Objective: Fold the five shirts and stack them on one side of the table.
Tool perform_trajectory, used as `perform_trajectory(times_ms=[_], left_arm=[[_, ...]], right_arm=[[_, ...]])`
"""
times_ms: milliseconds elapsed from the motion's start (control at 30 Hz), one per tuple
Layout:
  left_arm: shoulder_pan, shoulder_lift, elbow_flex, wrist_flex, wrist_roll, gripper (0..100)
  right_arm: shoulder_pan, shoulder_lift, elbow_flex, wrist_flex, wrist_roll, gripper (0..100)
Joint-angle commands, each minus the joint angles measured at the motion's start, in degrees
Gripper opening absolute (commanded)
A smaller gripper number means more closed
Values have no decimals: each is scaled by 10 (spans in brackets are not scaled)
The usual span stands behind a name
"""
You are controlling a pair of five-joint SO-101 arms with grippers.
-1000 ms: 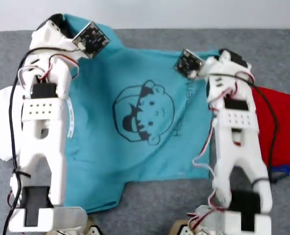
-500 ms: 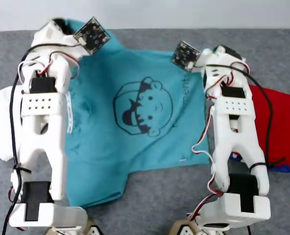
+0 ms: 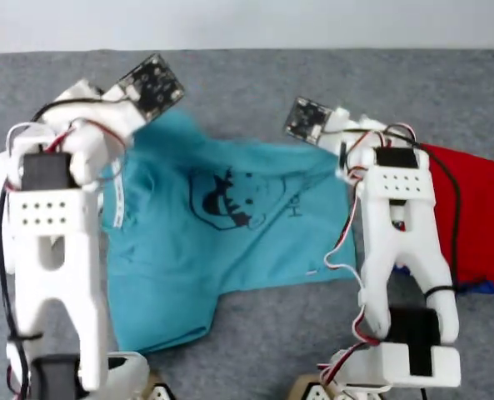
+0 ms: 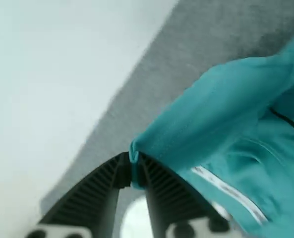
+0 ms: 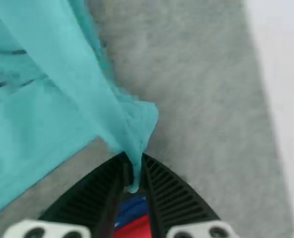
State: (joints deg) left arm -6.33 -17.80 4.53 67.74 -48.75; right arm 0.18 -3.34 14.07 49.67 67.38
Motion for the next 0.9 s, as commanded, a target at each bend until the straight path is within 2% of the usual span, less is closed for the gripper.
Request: perform_trajectory(times_ms=[0,133,300,500,867], left_arm=[[2,-55,-28,113,-21,5],[2,-75,-25,231,-28,5],[-2,-76,-19,329,-26,5],[1,-106,86,327,-26,5],[2,-197,263,327,-28,6]], right_arm=[[-4,-53,-35,81,-5,10],[-4,-66,-35,172,-5,10],[-8,-66,-34,262,-5,10],[-15,-70,0,296,-4,10],[-13,-70,57,296,-4,10]])
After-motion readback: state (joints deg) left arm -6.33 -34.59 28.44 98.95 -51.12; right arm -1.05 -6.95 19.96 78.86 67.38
